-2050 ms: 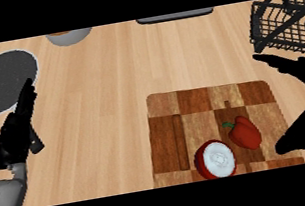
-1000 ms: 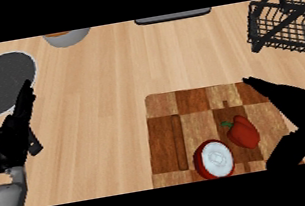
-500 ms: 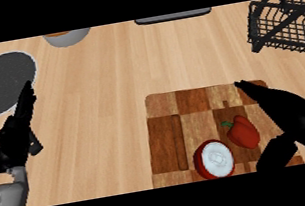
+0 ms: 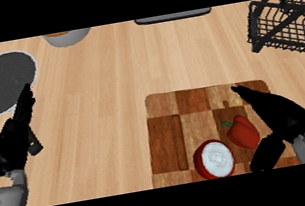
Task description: Pick the bell pepper from the cutting board and place it in the tiered basket
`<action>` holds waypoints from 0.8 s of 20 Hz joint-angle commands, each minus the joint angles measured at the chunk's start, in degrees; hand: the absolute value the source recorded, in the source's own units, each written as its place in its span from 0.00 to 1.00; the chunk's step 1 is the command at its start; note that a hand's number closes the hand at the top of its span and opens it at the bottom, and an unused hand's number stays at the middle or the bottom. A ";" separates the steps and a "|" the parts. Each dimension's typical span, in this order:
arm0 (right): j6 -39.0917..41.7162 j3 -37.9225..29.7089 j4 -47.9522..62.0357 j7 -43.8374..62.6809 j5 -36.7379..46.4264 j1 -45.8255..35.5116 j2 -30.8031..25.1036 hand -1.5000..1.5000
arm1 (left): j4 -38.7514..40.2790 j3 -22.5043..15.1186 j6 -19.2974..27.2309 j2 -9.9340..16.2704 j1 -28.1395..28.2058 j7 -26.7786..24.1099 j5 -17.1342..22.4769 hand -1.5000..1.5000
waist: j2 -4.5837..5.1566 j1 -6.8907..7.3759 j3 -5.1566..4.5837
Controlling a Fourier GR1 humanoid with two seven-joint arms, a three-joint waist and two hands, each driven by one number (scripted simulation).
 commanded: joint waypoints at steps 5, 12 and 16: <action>2.10 -1.49 5.99 -5.51 5.87 3.56 3.39 0.00 | 0.69 1.79 -0.30 -1.99 -2.43 1.01 -2.05 0.50 | 0.03 -0.11 0.02; 6.75 -4.04 6.85 -1.89 5.78 1.35 8.83 0.00 | 1.87 2.38 -1.48 -3.11 -5.04 2.67 -3.93 0.50 | 0.01 -0.19 0.01; 7.03 -3.09 14.18 -7.09 6.58 1.77 9.38 1.00 | 4.10 5.26 -3.97 -1.34 -4.15 -0.23 -1.88 0.50 | 0.11 -0.09 0.00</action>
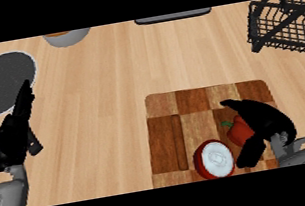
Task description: Pick the bell pepper from the cutting board and place it in the tiered basket
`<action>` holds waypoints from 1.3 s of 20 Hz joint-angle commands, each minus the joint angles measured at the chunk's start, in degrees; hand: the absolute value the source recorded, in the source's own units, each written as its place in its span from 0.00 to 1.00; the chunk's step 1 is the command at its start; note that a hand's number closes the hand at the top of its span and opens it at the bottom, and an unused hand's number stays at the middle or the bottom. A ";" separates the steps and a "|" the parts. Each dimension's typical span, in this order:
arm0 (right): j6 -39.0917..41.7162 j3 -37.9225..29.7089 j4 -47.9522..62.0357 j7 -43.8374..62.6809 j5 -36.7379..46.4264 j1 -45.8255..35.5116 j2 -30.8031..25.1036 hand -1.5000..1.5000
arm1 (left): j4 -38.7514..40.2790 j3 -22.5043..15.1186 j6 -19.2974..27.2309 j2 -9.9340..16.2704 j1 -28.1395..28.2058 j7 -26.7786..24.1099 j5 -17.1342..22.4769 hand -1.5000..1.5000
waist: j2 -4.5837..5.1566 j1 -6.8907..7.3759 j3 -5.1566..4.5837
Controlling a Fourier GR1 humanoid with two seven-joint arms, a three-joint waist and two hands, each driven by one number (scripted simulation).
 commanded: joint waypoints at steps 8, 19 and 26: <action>6.55 1.84 4.32 -9.19 6.58 -2.29 -1.39 1.00 | -0.52 2.06 -1.78 -0.86 1.90 -1.97 0.26 0.50 | 0.01 0.05 0.01; -6.67 -4.12 8.54 4.92 11.08 -12.81 14.60 1.00 | -1.26 -0.55 -0.10 -3.02 0.97 -0.43 -2.96 0.50 | 0.23 1.52 0.02; -29.47 -10.37 18.19 8.20 23.24 -29.65 19.19 1.00 | 0.66 0.24 -2.39 -1.82 -3.45 -0.42 -1.34 0.50 | 0.91 3.60 0.02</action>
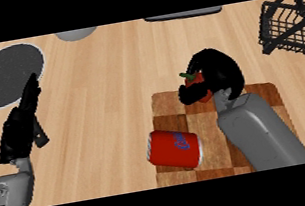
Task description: Pick the bell pepper from the cutting board and place it in the tiered basket
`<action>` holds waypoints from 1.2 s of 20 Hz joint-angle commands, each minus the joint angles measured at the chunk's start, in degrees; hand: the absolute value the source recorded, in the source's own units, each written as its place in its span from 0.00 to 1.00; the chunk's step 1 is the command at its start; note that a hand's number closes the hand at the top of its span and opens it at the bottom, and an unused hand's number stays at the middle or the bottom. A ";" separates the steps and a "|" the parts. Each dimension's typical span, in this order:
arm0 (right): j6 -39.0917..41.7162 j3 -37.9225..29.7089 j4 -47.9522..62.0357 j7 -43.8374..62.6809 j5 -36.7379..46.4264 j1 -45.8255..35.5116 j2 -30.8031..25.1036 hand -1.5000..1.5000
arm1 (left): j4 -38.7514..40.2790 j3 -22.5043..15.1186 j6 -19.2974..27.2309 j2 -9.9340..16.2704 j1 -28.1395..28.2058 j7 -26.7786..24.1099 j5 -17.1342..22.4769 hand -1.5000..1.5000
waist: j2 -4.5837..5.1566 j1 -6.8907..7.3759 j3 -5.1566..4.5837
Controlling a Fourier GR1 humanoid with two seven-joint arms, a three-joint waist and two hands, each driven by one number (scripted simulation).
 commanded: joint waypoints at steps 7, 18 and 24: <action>-20.66 -7.15 8.81 4.04 18.59 -21.10 -1.11 1.00 | -0.69 -1.54 1.69 -1.88 0.47 1.63 -1.81 0.50 | -0.42 -0.99 0.00; -8.99 -14.65 17.62 -0.65 20.02 -35.70 -13.17 1.00 | -1.84 -0.87 2.01 -2.16 1.63 2.08 -2.35 0.50 | -0.74 -2.39 0.03; -11.30 -19.35 19.18 -5.70 14.87 -35.02 -13.73 1.00 | -1.52 2.06 -0.21 -0.13 1.61 0.69 -0.41 0.50 | -0.76 -2.40 0.03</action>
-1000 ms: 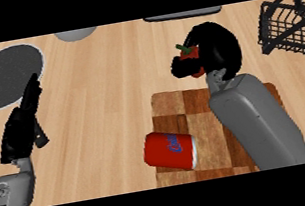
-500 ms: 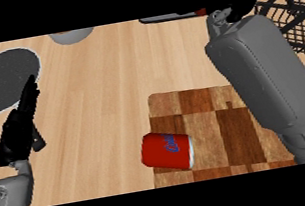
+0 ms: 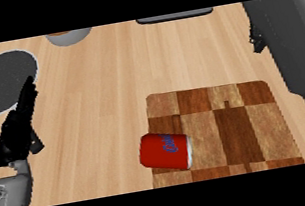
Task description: Pick the bell pepper from the cutting board and place it in the tiered basket
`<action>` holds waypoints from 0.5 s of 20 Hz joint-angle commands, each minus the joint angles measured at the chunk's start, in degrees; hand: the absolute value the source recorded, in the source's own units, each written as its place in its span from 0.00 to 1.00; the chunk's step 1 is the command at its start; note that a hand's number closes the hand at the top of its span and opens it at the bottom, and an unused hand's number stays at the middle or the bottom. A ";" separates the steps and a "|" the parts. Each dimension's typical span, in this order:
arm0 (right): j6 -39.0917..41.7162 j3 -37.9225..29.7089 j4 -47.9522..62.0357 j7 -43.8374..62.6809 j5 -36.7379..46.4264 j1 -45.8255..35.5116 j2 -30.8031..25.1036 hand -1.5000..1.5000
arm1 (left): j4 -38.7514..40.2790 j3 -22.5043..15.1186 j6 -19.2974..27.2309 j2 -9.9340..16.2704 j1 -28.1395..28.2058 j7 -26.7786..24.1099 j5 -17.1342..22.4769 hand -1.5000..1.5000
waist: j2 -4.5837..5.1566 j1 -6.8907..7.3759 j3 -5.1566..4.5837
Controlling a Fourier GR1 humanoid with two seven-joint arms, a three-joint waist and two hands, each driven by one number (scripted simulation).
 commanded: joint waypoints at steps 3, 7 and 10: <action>0.75 -3.55 10.72 -9.68 -1.92 -4.32 -6.48 1.00 | -1.38 0.81 -2.05 0.80 1.16 -0.25 1.23 0.50 | 0.17 0.56 0.01; -0.97 -1.56 14.43 -13.20 2.35 -0.05 -10.50 1.00 | -2.68 -0.94 0.44 -1.08 1.60 0.31 -1.29 0.50 | 0.26 0.49 0.02; 2.77 0.41 16.90 -12.08 6.01 -1.31 -13.99 1.00 | -1.95 -1.00 0.72 -2.02 2.21 -0.61 -1.04 0.50 | 0.14 0.29 -0.01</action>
